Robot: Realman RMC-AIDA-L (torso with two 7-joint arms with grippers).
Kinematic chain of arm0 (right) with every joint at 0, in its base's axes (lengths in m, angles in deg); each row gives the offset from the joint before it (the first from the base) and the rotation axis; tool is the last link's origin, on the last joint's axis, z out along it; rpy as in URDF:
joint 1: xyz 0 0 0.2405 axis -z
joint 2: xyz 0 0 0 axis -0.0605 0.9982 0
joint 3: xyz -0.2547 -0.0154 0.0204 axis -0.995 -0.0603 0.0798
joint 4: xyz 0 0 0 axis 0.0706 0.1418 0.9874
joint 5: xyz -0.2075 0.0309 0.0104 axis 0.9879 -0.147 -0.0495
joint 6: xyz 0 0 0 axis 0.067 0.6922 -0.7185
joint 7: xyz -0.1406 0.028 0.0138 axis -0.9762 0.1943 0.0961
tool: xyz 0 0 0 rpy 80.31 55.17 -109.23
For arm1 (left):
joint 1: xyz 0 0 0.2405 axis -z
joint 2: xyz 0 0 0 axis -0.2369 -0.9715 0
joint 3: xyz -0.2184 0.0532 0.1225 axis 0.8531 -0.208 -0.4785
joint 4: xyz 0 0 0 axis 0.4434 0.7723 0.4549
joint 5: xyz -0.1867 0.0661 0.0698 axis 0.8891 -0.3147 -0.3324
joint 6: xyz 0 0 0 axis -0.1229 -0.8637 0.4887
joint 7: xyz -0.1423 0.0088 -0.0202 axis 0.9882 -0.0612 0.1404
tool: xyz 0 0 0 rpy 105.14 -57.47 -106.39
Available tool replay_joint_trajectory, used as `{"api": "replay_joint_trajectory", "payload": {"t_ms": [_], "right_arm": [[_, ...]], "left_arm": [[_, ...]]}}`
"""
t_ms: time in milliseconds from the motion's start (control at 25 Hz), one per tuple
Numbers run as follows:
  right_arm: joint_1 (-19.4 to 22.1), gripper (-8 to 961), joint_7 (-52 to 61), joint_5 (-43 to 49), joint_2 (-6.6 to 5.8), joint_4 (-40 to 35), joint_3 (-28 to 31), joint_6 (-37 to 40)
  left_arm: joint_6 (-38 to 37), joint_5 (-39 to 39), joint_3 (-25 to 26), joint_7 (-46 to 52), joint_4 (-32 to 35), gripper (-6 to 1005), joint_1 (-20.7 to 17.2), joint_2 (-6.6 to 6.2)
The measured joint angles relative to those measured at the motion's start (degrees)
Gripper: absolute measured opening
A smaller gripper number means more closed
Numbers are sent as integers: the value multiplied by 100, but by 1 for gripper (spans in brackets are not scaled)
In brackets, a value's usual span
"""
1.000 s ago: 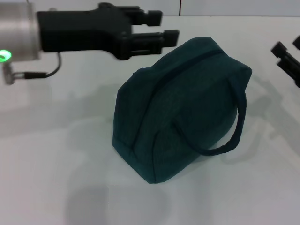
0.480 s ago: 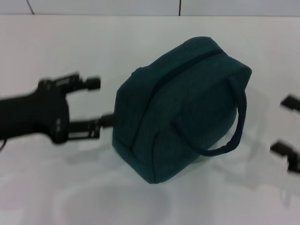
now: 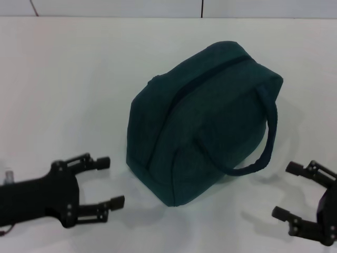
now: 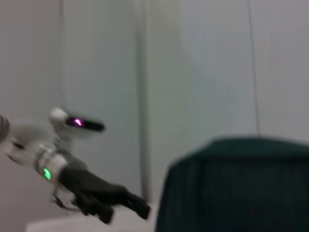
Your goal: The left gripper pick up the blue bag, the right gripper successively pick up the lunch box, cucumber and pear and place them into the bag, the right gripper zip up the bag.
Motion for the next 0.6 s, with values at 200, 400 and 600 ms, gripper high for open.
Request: {"api": "replay_joint_trajectory", "payload": {"t_ms": [200, 400, 600], "right_arm": [[63, 855, -115, 1, 33, 36, 1, -438], [78, 854, -163, 6, 73, 38, 3, -655], [54, 854, -186, 17, 83, 39, -34, -666]], "left_arm": [[49, -347, 168, -441, -532, 875, 157, -10], [140, -534, 331, -461, -560, 875, 160, -12], [130, -510, 381, -466, -617, 875, 171, -7]]}}
